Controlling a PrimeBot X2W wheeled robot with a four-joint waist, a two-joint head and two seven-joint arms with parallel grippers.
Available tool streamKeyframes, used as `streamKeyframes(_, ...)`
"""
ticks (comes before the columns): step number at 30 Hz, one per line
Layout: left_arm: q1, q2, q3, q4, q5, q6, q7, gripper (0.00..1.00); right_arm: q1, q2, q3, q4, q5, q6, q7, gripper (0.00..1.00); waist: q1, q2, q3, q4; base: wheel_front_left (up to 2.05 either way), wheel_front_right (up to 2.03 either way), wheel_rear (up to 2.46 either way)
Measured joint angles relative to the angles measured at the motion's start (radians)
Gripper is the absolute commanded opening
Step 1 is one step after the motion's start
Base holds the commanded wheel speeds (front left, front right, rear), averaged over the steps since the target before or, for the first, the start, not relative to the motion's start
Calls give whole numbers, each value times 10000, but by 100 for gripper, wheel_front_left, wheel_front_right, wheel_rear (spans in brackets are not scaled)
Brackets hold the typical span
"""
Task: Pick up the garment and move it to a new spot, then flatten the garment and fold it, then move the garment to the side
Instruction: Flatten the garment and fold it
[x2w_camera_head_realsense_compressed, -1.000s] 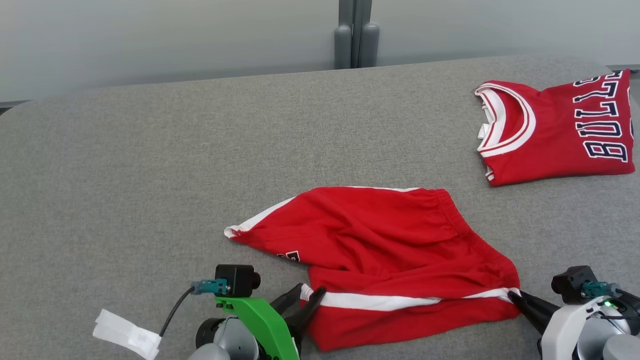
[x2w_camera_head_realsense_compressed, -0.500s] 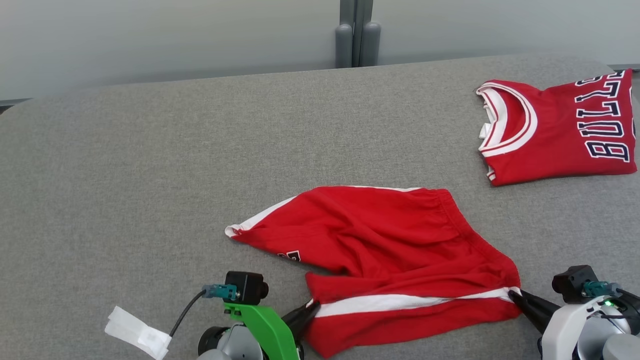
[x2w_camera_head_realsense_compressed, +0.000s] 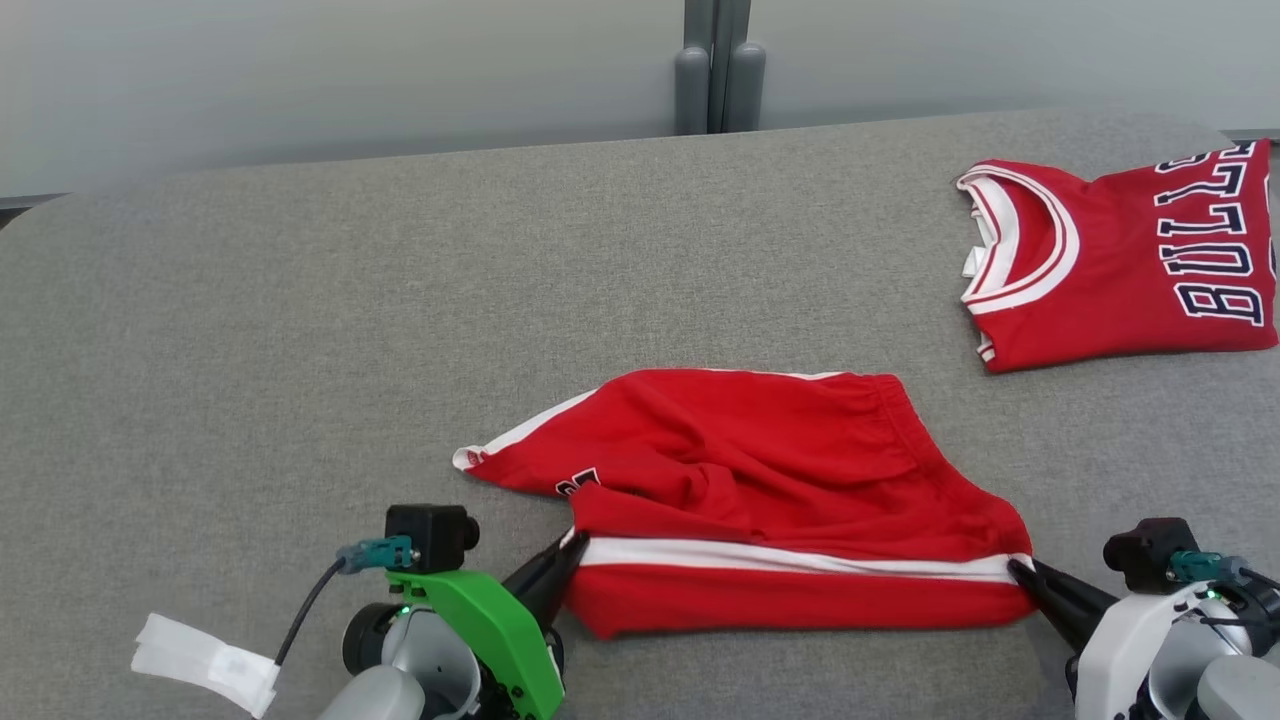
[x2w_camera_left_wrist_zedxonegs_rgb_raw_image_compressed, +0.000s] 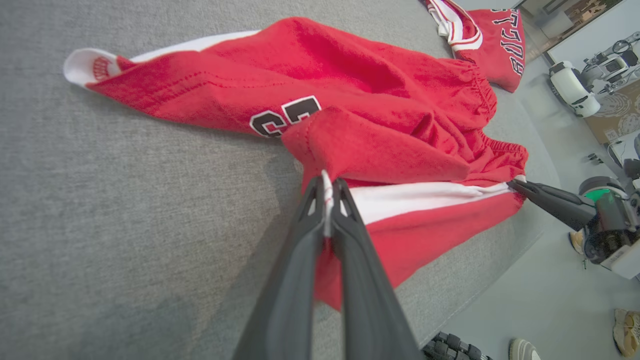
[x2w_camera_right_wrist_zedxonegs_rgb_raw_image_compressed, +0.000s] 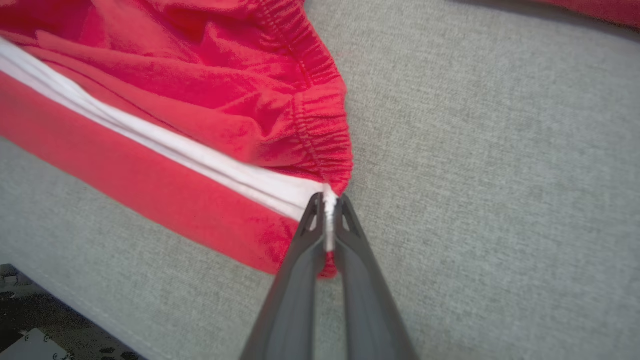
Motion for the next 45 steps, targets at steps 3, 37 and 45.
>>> streamKeyframes(3,-16,38,245,-397,52,86,-378,0,-125,46,-127,-67,42,4,-211,0,0,0,-5,23,0,0,0)
streamKeyframes(37,-1017,-81,1615,405,514,876,-2424,0,-1802,2107,-314,-656,-349,-658,-1206,0,1,0,145,-11,0,0,0)
streamKeyframes(45,-341,-251,1281,1373,587,771,-2801,100,-1412,2556,127,27,-357,-525,-1208,0,1,0,409,-42,0,0,0)
